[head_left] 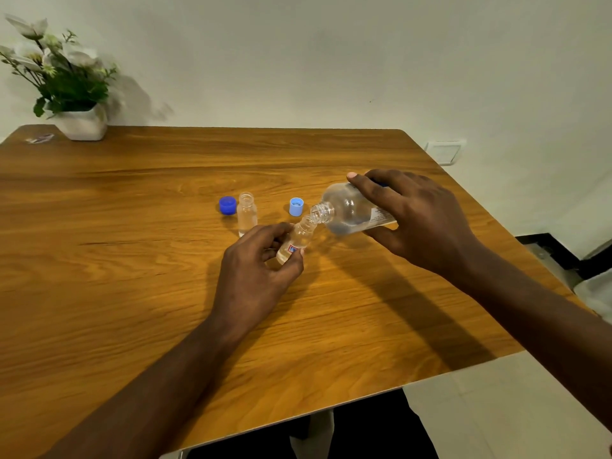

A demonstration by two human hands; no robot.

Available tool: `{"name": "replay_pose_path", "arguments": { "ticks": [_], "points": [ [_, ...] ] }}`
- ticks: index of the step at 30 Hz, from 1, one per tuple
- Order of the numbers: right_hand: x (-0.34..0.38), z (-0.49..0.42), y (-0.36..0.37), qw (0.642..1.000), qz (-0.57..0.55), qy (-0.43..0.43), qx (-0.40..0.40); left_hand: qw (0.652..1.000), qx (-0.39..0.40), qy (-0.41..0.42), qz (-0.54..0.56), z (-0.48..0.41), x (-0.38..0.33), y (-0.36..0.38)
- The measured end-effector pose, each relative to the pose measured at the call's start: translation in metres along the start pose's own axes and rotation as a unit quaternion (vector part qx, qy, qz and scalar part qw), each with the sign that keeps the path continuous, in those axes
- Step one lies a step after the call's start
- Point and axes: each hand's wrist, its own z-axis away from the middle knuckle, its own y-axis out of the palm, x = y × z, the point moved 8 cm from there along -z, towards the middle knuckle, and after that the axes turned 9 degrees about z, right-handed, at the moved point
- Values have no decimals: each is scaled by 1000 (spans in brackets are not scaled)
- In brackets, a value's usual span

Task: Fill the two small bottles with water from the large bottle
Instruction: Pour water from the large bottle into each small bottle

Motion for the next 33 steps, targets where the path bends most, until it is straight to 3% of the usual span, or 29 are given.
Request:
{"name": "replay_pose_path", "arguments": {
  "ticks": [33],
  "points": [
    [0, -1, 0, 1000, 1, -3, 2, 1000, -7, -6, 9, 0, 3, 0]
  ]
}}
